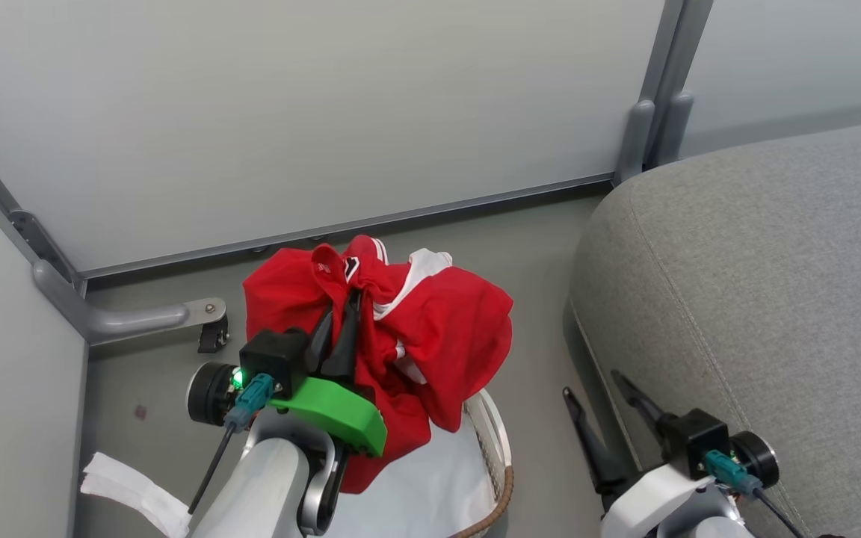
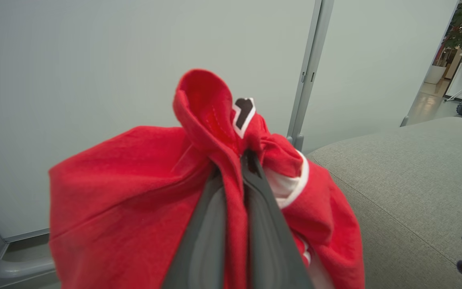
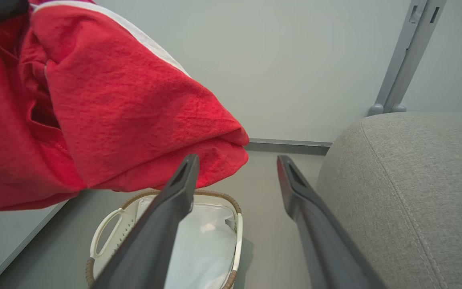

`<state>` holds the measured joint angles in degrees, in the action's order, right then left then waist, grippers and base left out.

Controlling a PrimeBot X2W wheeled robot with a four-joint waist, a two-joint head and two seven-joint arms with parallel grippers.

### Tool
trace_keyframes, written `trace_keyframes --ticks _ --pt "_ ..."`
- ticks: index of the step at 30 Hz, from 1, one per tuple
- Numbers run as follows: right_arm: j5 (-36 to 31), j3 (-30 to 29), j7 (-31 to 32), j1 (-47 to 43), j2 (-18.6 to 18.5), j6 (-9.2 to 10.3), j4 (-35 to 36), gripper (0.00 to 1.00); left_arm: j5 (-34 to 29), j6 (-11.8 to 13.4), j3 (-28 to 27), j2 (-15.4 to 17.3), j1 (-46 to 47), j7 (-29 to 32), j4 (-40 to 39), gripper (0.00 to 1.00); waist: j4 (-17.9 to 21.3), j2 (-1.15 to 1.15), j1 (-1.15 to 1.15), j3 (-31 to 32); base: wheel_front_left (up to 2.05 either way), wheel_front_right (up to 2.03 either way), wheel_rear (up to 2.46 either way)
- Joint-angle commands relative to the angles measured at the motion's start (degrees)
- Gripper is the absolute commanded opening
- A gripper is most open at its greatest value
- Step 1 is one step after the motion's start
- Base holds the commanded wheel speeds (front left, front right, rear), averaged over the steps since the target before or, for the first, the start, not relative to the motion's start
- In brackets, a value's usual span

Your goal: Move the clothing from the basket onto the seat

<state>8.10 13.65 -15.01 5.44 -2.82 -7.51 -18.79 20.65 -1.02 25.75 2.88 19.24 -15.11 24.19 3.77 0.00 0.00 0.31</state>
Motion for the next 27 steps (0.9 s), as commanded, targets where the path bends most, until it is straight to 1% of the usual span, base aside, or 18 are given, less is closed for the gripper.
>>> trace_keyframes --ticks 1,4,8,12,14,21,27 --pt "0.47 1.01 -0.26 -0.37 -0.19 0.04 -0.18 1.00 0.30 0.31 0.16 0.06 -0.09 -0.07 -0.46 0.00 -0.10 0.00 0.00 -0.22 0.00 0.00 0.00" --pt "1.84 4.29 -0.26 0.77 -0.19 0.04 -0.04 1.00 0.52 0.46 0.78 0.06 0.52 -0.07 -0.65 0.00 -0.35 0.00 0.00 -0.73 0.00 0.00 0.00" --pt "4.21 10.63 -0.26 4.24 -0.20 0.04 -0.13 1.00 1.08 0.38 1.46 0.07 1.30 -0.07 -0.66 0.00 -0.60 0.00 0.00 -1.36 0.00 0.00 0.00" --pt "6.15 16.14 -0.26 9.11 -0.21 0.04 -1.43 1.00 1.59 0.57 2.34 0.06 1.86 -0.07 -0.60 0.00 -0.96 0.00 0.00 -2.06 0.00 0.00 0.00" --pt "7.07 19.51 -0.26 13.12 -0.21 0.04 -3.26 1.00 1.88 0.60 3.08 0.06 2.34 -0.07 -0.63 0.00 -1.39 0.00 0.00 -2.66 0.00 0.00 0.00" --pt "11.03 24.30 -0.20 19.24 -0.20 0.04 -7.00 1.00 2.53 0.89 4.64 0.06 3.43 -0.07 -0.50 0.00 -2.34 0.00 0.00 -3.48 0.00 0.00 0.00" --pt "12.90 26.32 -0.20 22.10 -0.21 0.04 -8.73 1.00 2.92 0.96 5.89 0.06 4.00 -0.07 -0.66 0.00 -2.94 0.00 0.00 -4.12 0.00 0.00 0.00"
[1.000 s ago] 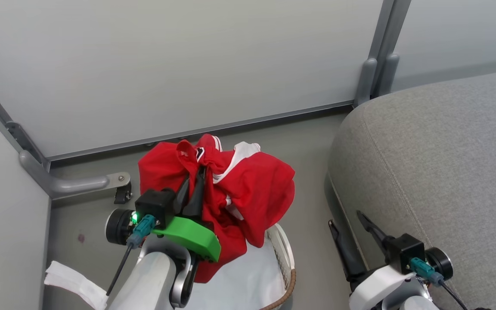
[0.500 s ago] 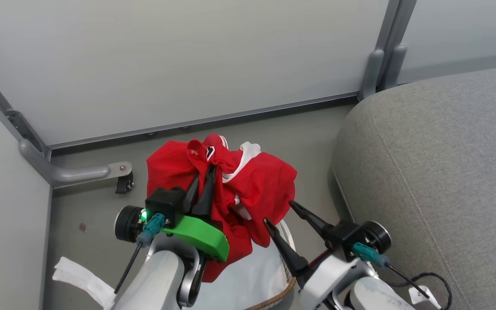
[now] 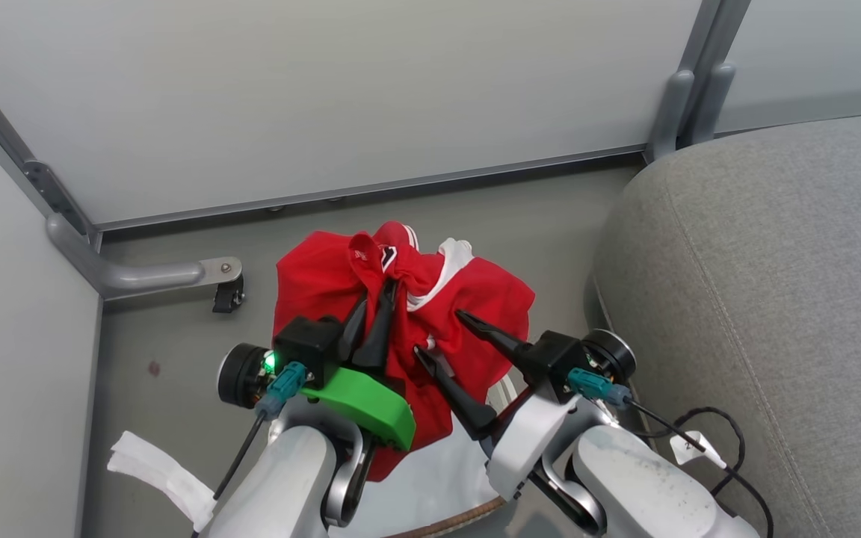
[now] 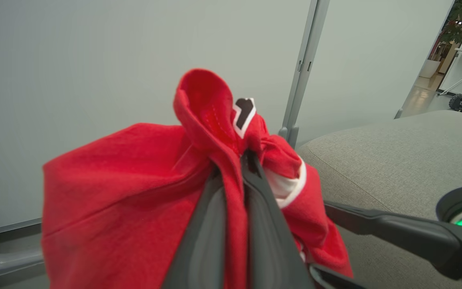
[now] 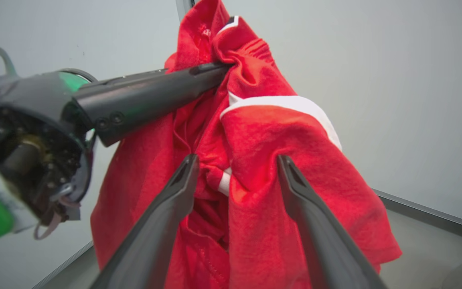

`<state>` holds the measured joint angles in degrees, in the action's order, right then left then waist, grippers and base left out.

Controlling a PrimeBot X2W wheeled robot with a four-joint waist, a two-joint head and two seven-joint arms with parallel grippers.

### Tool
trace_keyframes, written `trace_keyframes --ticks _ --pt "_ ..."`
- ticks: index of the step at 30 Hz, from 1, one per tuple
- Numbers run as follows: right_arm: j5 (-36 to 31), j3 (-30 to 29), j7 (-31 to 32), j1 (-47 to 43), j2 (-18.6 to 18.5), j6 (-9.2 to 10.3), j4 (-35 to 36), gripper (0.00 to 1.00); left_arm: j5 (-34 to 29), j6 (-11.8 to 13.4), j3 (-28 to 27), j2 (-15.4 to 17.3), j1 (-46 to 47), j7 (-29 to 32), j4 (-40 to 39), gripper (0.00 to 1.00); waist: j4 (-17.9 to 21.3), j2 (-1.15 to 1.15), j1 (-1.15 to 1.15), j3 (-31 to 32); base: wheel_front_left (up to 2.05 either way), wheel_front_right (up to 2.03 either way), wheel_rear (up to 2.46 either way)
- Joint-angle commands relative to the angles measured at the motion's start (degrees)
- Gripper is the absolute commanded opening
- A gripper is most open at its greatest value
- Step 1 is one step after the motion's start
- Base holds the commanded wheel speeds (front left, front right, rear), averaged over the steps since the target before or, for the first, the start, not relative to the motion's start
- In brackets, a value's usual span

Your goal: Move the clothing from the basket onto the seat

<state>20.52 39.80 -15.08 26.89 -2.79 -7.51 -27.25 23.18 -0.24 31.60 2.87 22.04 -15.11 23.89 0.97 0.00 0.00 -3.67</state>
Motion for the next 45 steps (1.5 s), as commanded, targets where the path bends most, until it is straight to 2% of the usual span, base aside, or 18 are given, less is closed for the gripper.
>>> trace_keyframes --ticks 1,10,19,30,40,41,43,45 --pt "0.19 0.40 -0.14 1.05 -0.25 0.04 -0.63 1.00 0.52 0.22 0.31 0.07 1.26 -0.07 -0.41 0.00 -0.21 0.00 0.00 -0.25 0.00 0.00 0.00" --pt "-0.62 2.89 -0.14 3.44 -0.25 0.04 -4.78 1.00 2.29 0.55 4.50 0.07 2.35 -0.07 -1.02 0.00 -1.74 0.00 0.00 -1.18 0.00 0.00 0.00" --pt "-3.95 2.50 -0.13 3.49 -0.24 0.05 -9.22 1.00 4.20 1.21 8.66 0.04 4.01 -0.07 -1.91 0.00 -3.77 0.00 0.00 -2.11 0.00 0.00 0.00" --pt "-7.95 0.14 -0.13 3.34 -0.24 0.04 -8.75 1.00 6.75 1.69 12.84 0.05 6.63 -0.07 -3.58 0.00 -6.74 0.00 0.00 -4.05 0.00 0.00 0.00" --pt "-11.22 -3.71 -0.14 2.64 -0.23 0.04 -4.45 1.00 8.82 1.61 15.10 0.05 8.10 -0.07 -4.49 0.00 -9.11 0.00 0.00 -5.72 0.00 0.00 0.00" --pt "-11.46 -3.46 -0.14 2.62 -0.22 0.04 -4.22 0.90 9.02 1.66 15.31 0.04 8.21 -0.07 -4.53 0.00 -9.30 0.00 0.00 -5.77 0.00 0.00 0.00" --pt "-11.43 -3.01 -0.14 2.77 -0.22 0.04 -4.48 0.00 9.53 1.76 15.49 0.04 8.41 -0.07 -4.52 0.00 -9.58 0.00 0.00 -5.85 0.00 0.00 0.00" --pt "-11.33 -2.90 -0.14 2.99 -0.23 0.04 -4.56 0.00 9.73 1.76 15.54 0.04 8.60 -0.07 -4.33 0.00 -9.78 0.00 0.00 -5.94 0.00 0.00 0.00"
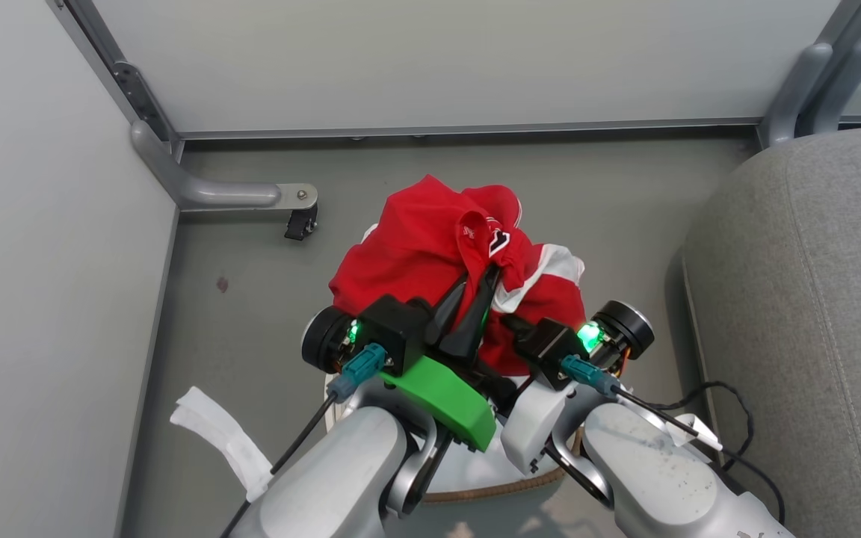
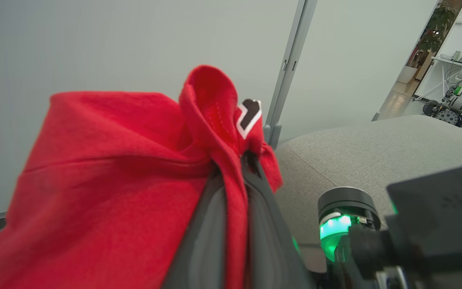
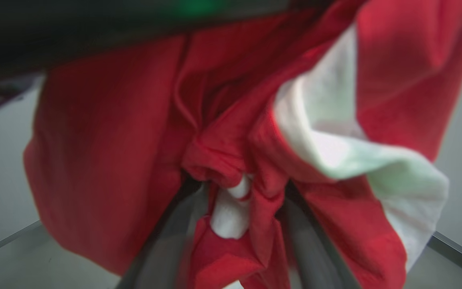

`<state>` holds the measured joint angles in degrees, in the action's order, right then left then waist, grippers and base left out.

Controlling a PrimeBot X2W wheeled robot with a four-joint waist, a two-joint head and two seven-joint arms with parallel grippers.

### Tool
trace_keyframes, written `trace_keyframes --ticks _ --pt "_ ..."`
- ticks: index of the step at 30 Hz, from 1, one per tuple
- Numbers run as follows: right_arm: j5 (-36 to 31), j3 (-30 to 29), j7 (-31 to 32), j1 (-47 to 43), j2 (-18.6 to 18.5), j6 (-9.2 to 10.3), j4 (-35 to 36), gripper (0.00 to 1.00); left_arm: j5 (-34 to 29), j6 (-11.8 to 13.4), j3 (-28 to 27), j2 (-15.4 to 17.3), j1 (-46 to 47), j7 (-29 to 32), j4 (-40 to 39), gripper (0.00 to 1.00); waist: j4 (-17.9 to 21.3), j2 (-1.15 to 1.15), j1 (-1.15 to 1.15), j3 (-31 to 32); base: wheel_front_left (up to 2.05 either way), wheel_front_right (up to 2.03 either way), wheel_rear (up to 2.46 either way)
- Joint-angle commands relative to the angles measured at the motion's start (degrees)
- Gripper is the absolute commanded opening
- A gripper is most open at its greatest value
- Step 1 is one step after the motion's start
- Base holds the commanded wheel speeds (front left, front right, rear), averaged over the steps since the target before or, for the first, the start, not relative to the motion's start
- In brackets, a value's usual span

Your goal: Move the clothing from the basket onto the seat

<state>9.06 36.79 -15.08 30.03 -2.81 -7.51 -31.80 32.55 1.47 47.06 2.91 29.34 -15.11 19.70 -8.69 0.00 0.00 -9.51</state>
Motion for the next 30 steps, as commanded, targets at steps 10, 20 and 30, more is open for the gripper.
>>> trace_keyframes --ticks 10,20,30 --pt "-0.46 -1.51 -0.13 -1.75 -0.21 0.04 -0.84 0.00 0.10 0.38 -2.26 0.02 1.44 -0.07 1.20 0.00 0.61 0.00 0.00 0.12 0.00 0.00 0.00" --pt "-1.31 -3.73 -0.13 -4.26 -0.23 0.04 1.30 0.00 -1.25 0.03 -5.15 0.02 0.47 -0.08 2.60 0.00 2.00 0.00 0.00 0.34 0.00 0.00 0.00" --pt "-1.47 -4.37 -0.13 -5.28 -0.25 0.04 2.43 0.00 -2.26 -0.30 -6.32 0.03 -0.14 -0.07 3.27 0.00 2.51 0.00 0.00 0.64 0.00 0.00 0.00"
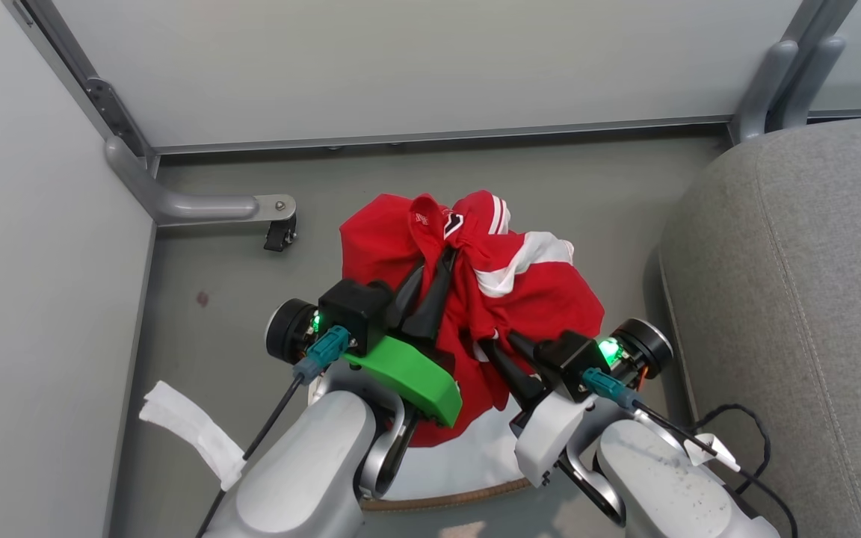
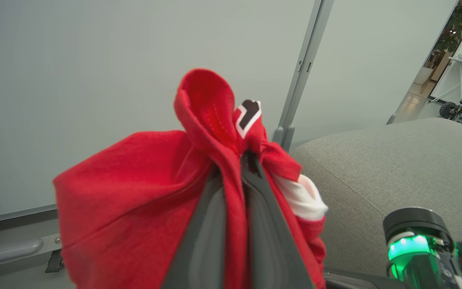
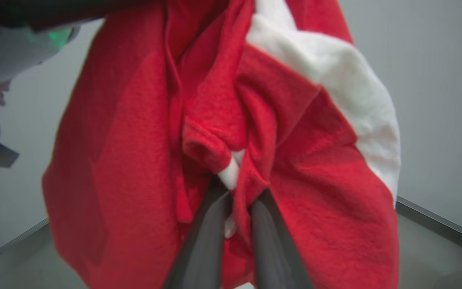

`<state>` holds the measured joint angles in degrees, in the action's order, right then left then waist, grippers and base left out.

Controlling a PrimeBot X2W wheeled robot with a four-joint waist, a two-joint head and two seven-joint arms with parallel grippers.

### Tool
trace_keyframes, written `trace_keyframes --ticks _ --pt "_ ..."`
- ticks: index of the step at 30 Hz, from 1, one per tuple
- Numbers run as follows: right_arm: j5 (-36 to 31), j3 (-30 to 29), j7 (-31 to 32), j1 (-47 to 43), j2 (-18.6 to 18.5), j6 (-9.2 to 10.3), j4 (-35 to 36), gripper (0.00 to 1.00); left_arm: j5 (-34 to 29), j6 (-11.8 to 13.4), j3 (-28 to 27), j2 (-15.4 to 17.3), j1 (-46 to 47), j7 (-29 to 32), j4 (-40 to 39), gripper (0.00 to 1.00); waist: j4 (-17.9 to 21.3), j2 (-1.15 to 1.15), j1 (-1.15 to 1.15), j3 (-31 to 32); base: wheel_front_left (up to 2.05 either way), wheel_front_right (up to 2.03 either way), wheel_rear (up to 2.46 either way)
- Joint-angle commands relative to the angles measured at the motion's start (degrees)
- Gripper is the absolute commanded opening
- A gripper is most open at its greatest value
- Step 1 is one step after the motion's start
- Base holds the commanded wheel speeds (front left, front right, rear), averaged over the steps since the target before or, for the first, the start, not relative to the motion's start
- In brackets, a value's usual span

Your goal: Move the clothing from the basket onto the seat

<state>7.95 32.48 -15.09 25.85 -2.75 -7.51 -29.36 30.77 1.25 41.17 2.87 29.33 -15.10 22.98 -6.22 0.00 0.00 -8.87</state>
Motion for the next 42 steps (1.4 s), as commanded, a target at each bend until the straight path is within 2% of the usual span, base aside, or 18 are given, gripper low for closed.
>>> trace_keyframes --ticks 1,13,14,15,16,24,32,42 --pt "-0.37 -0.13 -0.12 -1.16 -0.31 0.04 -0.01 0.00 -0.55 -0.10 -0.58 0.07 -0.14 -0.09 0.02 0.00 0.09 0.00 0.00 0.01 0.00 0.00 0.00" --pt "-0.49 -0.57 -0.07 -1.20 -0.32 0.04 -0.71 0.00 -1.53 0.07 -1.62 0.07 -0.10 -0.09 0.03 0.00 0.95 0.00 0.00 -0.17 0.00 0.00 0.00" --pt "-0.54 -0.69 -0.07 -1.13 -0.32 0.04 -0.50 0.00 -1.75 0.22 -1.77 0.07 -0.18 -0.09 -0.03 0.37 1.06 0.00 0.00 -0.19 0.00 0.00 0.00" --pt "-0.58 -0.78 -0.07 -1.07 -0.32 0.04 -0.32 0.00 -1.86 0.33 -1.93 0.07 -0.27 -0.09 -0.02 0.83 1.17 0.00 0.00 -0.25 0.00 0.00 0.00" --pt "-0.54 -0.79 -0.07 -1.00 -0.32 0.04 -0.13 0.00 -2.03 0.42 -2.13 0.08 -0.42 -0.09 0.13 1.00 1.37 0.00 0.00 -0.27 0.00 0.00 0.00" --pt "0.36 -1.05 -0.13 -1.43 -0.25 0.05 2.88 0.00 -5.68 -0.71 -6.12 0.11 -2.23 -0.07 2.11 1.00 6.46 0.00 0.00 -0.65 0.00 0.00 0.00" --pt "0.67 -1.63 -0.13 -1.65 -0.24 0.05 4.69 0.00 -9.43 -2.65 -12.64 0.40 -4.07 -0.07 3.85 1.00 15.67 0.00 0.00 -1.38 0.00 0.00 0.00" --pt "0.99 -3.86 -0.13 -3.72 -0.21 0.05 7.86 0.00 -12.96 -4.93 -17.55 0.35 -5.81 -0.06 4.35 1.00 27.02 0.00 0.00 -1.93 0.00 0.00 0.00"
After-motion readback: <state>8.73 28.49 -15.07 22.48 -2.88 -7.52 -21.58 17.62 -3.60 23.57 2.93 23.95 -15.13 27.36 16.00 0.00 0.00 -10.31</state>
